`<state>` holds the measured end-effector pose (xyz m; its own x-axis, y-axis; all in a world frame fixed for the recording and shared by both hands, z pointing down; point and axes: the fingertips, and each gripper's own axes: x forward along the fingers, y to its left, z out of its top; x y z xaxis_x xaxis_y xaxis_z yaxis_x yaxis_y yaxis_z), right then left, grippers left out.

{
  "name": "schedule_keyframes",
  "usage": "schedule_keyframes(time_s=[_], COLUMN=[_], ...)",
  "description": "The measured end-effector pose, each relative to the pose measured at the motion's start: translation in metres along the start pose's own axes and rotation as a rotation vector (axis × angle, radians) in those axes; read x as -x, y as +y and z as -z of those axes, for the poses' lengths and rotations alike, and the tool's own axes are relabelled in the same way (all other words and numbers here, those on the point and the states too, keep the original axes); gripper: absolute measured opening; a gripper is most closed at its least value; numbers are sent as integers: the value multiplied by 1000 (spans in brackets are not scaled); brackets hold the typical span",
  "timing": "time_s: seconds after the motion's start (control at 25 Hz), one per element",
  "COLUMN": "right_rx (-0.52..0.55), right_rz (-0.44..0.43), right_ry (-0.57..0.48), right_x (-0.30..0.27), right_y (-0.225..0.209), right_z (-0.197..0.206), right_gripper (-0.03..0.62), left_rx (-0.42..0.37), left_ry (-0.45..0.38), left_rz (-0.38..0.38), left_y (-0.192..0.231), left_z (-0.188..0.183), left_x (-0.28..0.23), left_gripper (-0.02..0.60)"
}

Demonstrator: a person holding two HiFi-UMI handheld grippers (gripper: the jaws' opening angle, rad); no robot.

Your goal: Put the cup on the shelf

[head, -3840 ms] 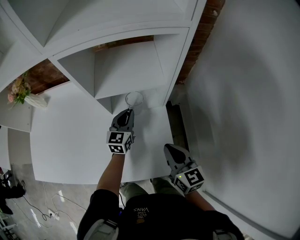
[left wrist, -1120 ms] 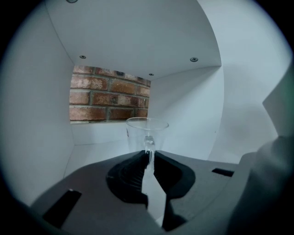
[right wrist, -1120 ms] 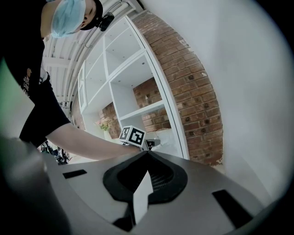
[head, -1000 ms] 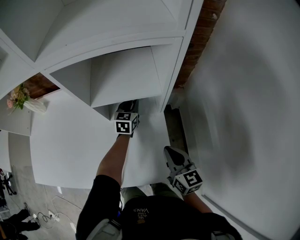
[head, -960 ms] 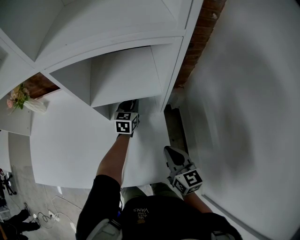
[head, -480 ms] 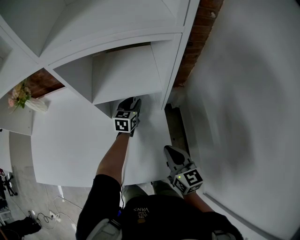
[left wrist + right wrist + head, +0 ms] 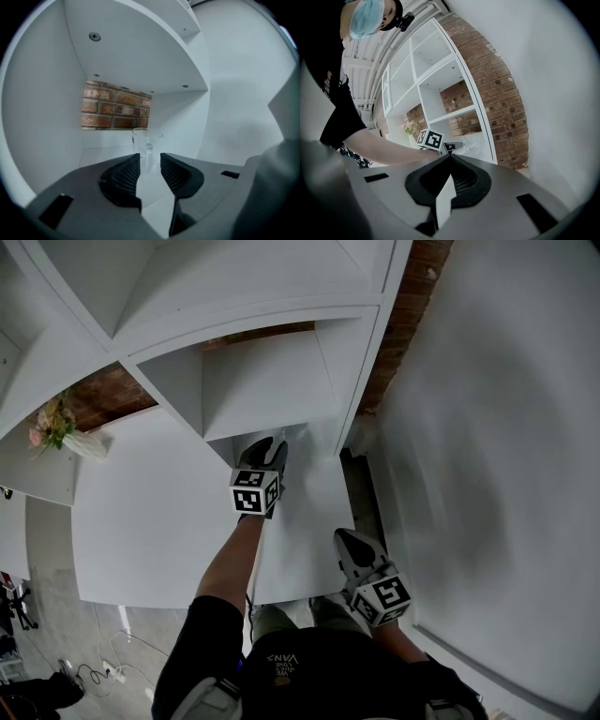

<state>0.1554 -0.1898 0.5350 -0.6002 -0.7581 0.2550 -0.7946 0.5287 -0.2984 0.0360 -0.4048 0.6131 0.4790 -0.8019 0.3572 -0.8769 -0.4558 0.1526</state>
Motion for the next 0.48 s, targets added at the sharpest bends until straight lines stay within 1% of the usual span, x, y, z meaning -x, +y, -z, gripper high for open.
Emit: schedule_keyframes(time_s=[0.2,0.48], right_rx=[-15,-23], right_rz=[6,37], right_ry=[-11,-30], right_x=[1,3], right_y=[15,34], right_z=[-5,-14], right_gripper=[-2,-2], left_rx=[-29,-25], left_ry=[-18,-30], left_rz=[20,47], left_y=[-6,-16], left_z=[-7,-9], left_x=[27,71], left_gripper=[117,113])
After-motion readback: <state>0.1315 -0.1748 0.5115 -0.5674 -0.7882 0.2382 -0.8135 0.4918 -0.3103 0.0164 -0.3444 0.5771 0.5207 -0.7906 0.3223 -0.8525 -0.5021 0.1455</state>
